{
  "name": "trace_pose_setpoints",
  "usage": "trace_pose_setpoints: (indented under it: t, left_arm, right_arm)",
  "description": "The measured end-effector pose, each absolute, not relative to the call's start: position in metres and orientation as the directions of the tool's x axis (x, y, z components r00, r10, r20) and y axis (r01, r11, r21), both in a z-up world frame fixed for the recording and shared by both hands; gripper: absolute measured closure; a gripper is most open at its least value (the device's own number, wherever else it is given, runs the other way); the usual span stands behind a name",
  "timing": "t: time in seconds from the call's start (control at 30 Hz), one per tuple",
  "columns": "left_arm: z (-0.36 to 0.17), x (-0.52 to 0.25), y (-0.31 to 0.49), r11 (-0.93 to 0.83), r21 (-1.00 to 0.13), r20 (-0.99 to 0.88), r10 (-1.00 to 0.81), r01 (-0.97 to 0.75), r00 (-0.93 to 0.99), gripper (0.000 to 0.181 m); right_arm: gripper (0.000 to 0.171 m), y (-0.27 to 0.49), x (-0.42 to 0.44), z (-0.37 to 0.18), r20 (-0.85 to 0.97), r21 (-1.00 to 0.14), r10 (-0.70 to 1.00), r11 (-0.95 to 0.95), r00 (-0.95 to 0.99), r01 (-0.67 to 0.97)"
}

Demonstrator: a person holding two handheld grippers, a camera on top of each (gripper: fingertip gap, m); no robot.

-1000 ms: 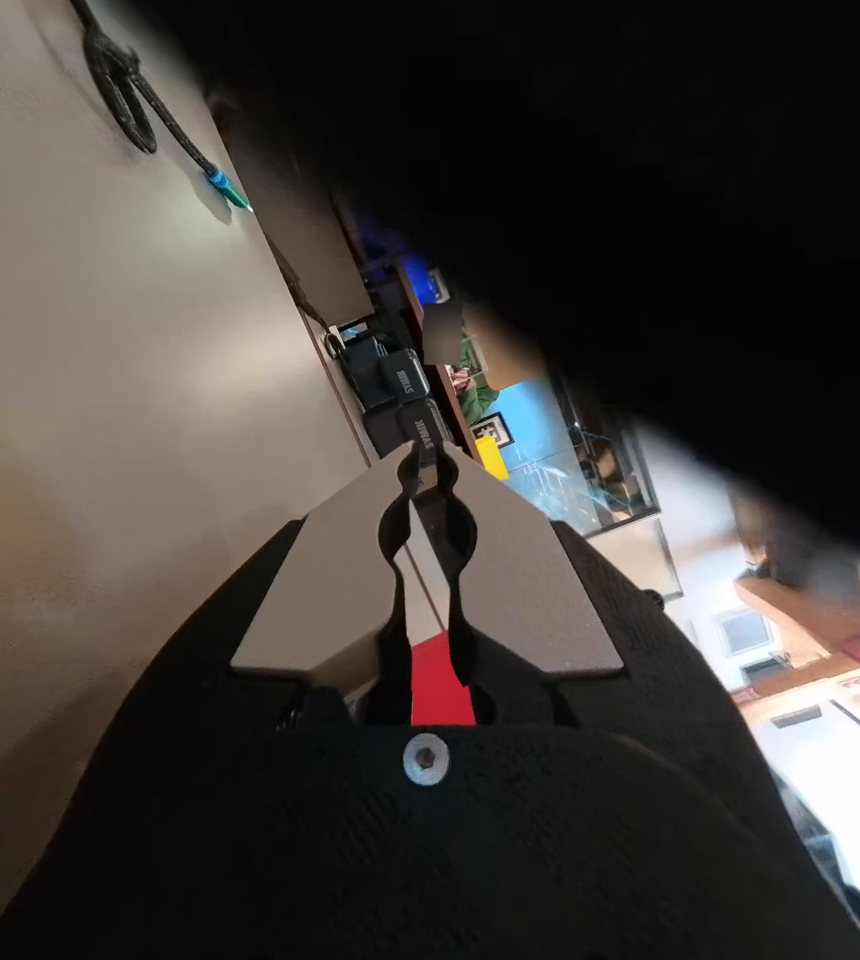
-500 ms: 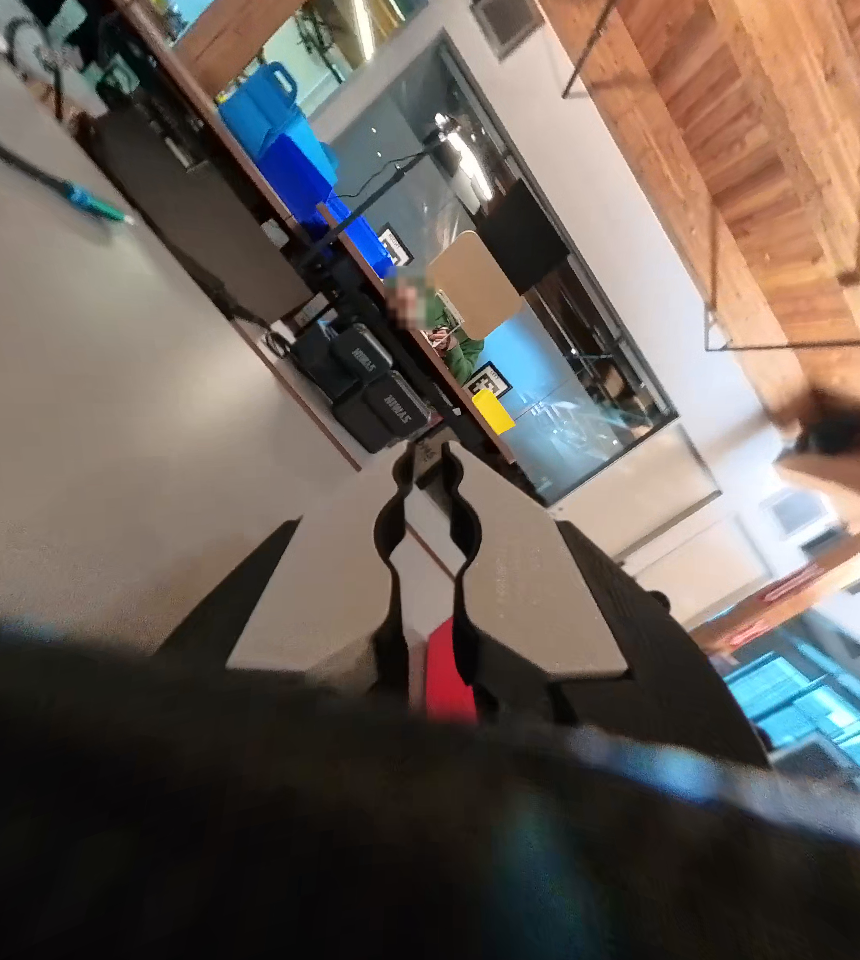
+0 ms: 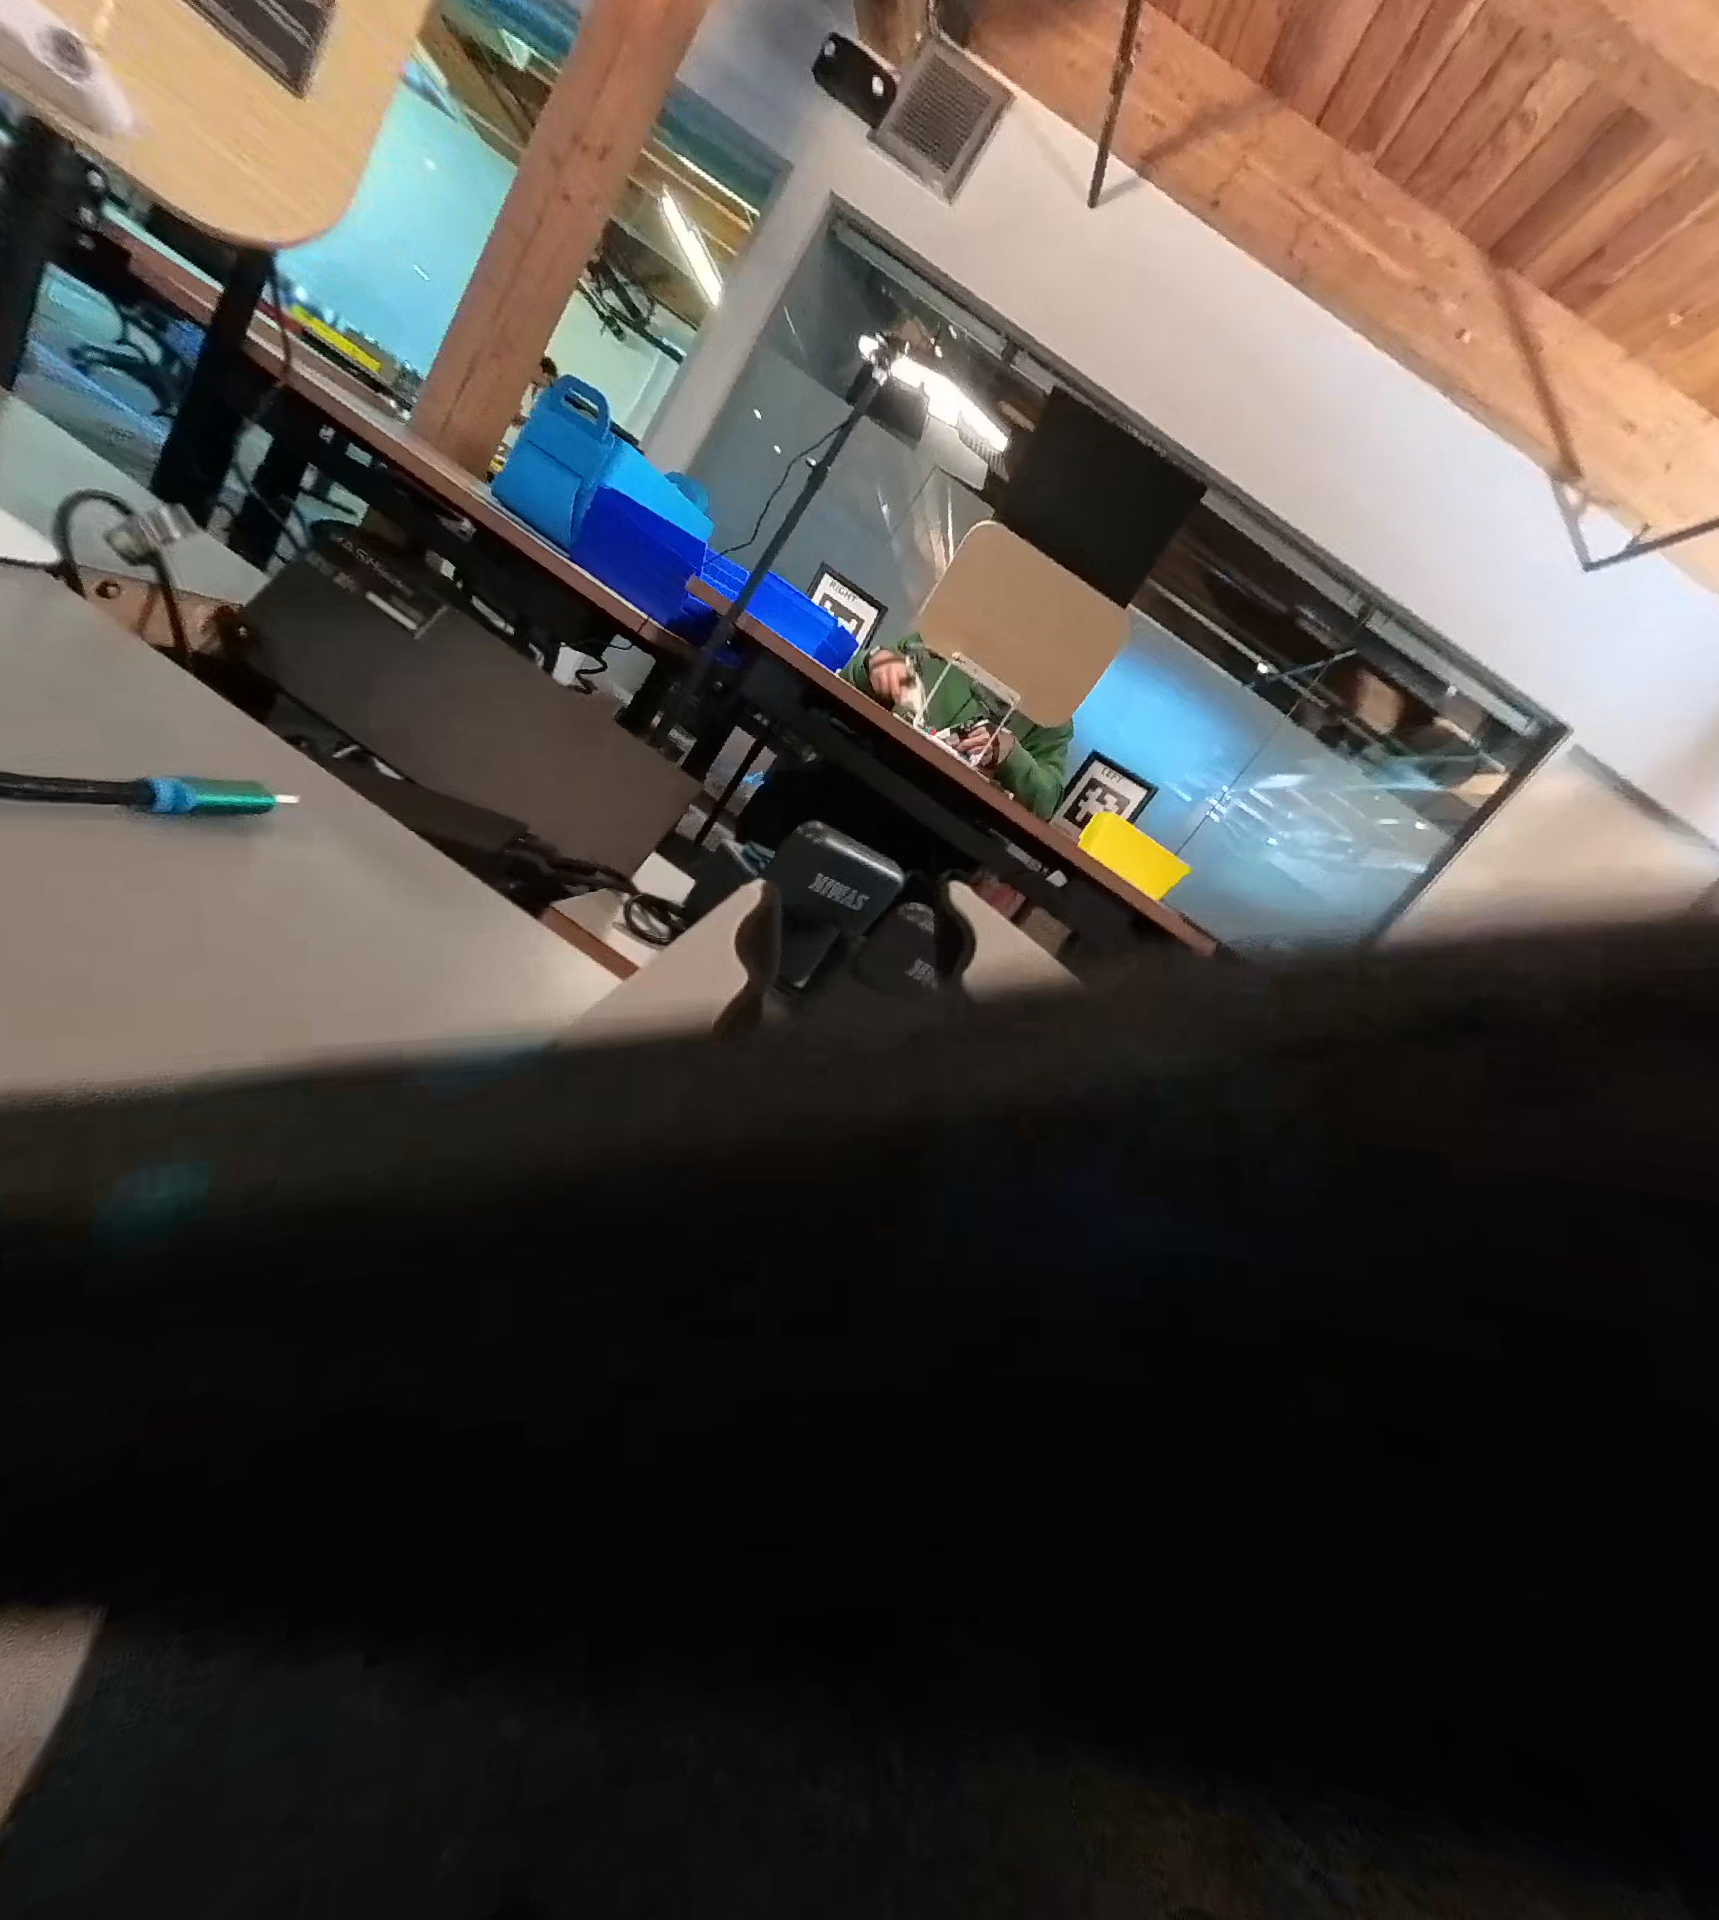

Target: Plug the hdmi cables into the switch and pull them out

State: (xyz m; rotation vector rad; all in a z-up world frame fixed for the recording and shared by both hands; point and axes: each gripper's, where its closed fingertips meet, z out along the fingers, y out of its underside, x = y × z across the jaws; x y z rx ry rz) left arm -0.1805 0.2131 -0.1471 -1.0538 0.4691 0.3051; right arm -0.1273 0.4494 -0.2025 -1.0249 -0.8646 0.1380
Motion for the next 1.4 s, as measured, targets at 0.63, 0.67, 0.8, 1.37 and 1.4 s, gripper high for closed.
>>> trace_pose_setpoints:
  t: [0.63,0.67,0.8,1.37,1.4]
  left_arm:
    - [-0.163,-0.151,0.212,0.481,-0.803,-0.472,-0.152,-0.352,0.868,0.160]
    - [-0.169,-0.141,0.212,0.484,-0.785,-0.516,-0.164,-0.387,0.841,0.160]
    - [-0.178,-0.119,0.207,0.520,-0.688,-0.652,-0.137,-0.506,0.746,0.161]
    - [-0.190,-0.132,0.221,0.462,-0.720,-0.641,-0.157,-0.518,0.751,0.161]
    - [-0.190,-0.132,0.220,0.462,-0.719,-0.642,-0.157,-0.519,0.750,0.161]
  right_arm:
    - [0.145,0.435,-0.209,-0.225,0.404,-0.913,0.865,0.364,0.298,0.182]
    - [0.146,0.432,-0.219,-0.233,0.331,-0.932,0.906,0.268,0.264,0.245]
    - [0.137,0.405,-0.254,-0.273,-0.023,-0.862,0.985,-0.107,0.171,0.496]
    - [0.143,0.335,-0.294,-0.322,0.077,-0.666,0.997,0.066,-0.020,0.743]
    - [0.145,0.335,-0.290,-0.322,0.109,-0.643,0.993,0.106,-0.047,0.758]
